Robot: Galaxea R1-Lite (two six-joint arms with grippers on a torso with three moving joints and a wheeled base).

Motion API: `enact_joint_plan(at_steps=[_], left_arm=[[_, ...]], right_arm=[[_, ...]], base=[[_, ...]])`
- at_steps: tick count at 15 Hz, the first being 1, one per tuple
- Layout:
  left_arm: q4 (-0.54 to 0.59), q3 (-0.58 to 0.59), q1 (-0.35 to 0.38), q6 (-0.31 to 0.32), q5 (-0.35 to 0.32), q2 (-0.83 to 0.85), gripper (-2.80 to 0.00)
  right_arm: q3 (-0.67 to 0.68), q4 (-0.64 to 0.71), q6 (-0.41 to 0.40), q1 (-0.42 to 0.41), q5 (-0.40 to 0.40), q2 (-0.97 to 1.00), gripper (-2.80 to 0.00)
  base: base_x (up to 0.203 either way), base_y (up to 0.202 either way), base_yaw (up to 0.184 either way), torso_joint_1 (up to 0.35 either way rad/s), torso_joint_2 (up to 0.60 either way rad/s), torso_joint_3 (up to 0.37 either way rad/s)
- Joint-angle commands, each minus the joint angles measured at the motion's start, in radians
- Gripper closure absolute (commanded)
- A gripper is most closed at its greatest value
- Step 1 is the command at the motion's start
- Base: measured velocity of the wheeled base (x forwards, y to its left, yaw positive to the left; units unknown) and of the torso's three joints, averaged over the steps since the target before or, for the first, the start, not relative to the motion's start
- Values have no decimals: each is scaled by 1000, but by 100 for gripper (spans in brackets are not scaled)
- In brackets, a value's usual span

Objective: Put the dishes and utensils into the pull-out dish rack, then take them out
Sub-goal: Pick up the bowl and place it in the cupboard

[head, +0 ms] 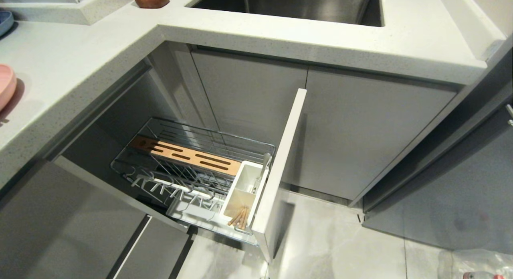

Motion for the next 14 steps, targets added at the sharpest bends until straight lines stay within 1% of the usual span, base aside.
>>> enact_joint_plan(at_steps=[1, 3, 5, 7, 9, 10, 12, 14], left_arm=[[20, 1, 26, -5, 3, -18, 0], [51, 3, 76, -12, -4, -22, 0], [92, -1, 128, -15, -27, -18, 0], [125, -9, 189, -15, -99, -9, 0], [154, -14, 236, -14, -214, 6, 0], [157, -17, 273, -14, -273, 18, 0], [155, -26, 341, -13, -333, 50, 0], [153, -66, 350, -13, -340, 75, 0]], right_arm=[[0, 0, 0, 0, 0, 2, 0], [0, 0, 0, 0, 0, 2, 0], [0, 0, 0, 0, 0, 2, 0], [0, 0, 0, 0, 0, 2, 0], [0, 0, 0, 0, 0, 2, 0], [0, 0, 0, 0, 0, 2, 0], [0, 0, 0, 0, 0, 2, 0], [0, 0, 0, 0, 0, 2, 0]], base=[[0, 0, 0, 0, 0, 0], [0, 0, 0, 0, 0, 0], [0, 0, 0, 0, 0, 0], [0, 0, 0, 0, 0, 0], [0, 0, 0, 0, 0, 0], [0, 0, 0, 0, 0, 0], [0, 0, 0, 0, 0, 0], [0, 0, 0, 0, 0, 0]])
